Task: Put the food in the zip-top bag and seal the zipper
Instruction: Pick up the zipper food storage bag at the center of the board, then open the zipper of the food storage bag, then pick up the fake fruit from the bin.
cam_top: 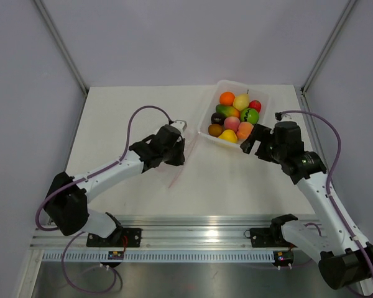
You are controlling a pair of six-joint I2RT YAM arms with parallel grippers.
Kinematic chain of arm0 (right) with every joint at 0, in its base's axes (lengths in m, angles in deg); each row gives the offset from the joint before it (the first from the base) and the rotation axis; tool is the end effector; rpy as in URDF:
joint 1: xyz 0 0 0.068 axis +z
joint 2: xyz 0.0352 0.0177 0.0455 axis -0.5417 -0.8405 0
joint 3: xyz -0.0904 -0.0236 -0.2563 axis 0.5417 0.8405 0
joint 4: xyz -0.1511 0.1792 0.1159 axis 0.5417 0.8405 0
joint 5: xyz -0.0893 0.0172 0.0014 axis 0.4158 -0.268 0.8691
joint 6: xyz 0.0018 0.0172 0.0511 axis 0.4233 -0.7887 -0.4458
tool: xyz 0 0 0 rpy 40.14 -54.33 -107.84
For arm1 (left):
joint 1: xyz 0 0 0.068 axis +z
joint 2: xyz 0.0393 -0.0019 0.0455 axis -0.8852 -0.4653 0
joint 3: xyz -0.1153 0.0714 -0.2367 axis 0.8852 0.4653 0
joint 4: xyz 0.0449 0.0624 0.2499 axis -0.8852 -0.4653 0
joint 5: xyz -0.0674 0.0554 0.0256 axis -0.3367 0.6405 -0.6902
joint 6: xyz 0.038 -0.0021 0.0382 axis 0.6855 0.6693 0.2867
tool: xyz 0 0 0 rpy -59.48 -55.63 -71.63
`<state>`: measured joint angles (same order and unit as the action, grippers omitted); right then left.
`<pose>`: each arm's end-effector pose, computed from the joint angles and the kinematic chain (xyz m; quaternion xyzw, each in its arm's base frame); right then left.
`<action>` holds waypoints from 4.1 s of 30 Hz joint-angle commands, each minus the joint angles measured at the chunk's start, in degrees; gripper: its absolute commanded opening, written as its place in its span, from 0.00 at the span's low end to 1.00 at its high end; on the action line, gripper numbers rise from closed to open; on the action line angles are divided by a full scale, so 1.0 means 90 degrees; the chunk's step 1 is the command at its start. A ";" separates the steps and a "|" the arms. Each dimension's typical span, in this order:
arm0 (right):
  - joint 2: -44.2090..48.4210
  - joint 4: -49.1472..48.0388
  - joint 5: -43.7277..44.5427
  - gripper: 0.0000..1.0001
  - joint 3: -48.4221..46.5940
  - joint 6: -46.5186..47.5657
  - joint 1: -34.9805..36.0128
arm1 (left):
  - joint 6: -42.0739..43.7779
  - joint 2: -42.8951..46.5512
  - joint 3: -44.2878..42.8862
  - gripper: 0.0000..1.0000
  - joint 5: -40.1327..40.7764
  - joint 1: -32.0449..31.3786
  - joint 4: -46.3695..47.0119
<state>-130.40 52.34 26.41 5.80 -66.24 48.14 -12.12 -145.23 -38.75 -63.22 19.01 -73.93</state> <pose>0.1871 0.0508 0.3314 0.0984 0.8941 0.1545 0.4087 0.2238 -0.2078 0.2568 0.1324 0.9198 -0.1850 0.3196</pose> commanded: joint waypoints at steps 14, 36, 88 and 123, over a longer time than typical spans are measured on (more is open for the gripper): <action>-0.2017 -0.1740 0.0506 0.95 -0.0508 -0.1285 0.2963 | -0.0973 0.0002 -0.0624 0.00 -0.0988 0.0120 0.0370; -0.3356 -0.1847 0.0810 0.88 -0.1144 -0.1489 0.3082 | -0.0925 0.0276 -0.0536 0.00 -0.0920 0.0129 0.0282; -0.4715 -0.0870 0.2011 0.75 -0.3948 0.0395 0.2692 | -0.0534 -0.0036 -0.2324 0.00 0.0058 0.1760 -0.1632; -0.3938 -0.0023 0.1317 0.79 -0.3514 0.0745 0.0846 | -0.0690 -0.0458 -0.2431 0.00 -0.0148 0.1887 -0.1388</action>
<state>-160.37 47.34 30.91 -20.56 -61.35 60.24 -19.03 -151.24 -58.12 -65.95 35.64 -86.46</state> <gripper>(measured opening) 0.782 0.008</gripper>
